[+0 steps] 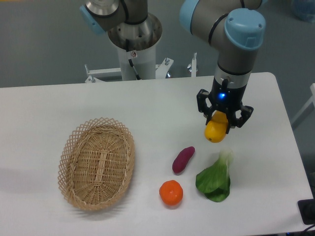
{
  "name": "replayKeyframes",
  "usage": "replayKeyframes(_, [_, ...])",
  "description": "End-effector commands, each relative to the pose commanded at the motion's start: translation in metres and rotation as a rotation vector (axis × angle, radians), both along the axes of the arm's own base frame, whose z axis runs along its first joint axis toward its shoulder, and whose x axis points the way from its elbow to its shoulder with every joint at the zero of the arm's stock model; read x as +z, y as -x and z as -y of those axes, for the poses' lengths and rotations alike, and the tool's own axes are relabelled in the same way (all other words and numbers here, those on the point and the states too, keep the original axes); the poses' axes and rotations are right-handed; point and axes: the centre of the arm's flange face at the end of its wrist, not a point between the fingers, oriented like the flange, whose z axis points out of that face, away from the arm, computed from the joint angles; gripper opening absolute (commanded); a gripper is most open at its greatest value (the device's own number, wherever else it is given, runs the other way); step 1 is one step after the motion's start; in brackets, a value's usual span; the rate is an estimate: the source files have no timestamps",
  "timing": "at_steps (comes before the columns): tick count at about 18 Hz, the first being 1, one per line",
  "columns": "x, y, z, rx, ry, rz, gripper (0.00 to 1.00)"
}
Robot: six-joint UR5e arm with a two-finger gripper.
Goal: Place the mango on the table
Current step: 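Hold the yellow mango in the gripper and begin lowering it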
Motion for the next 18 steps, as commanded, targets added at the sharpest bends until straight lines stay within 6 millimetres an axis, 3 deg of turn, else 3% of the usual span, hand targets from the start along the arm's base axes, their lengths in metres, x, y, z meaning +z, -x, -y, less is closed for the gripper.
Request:
replayKeyframes(9, [-0.008,0.000,0.003,0.003,0.009,0.012,0.59])
replayKeyframes(18, [-0.043,-0.012,0.012,-0.130,0.048,0.026,0.59])
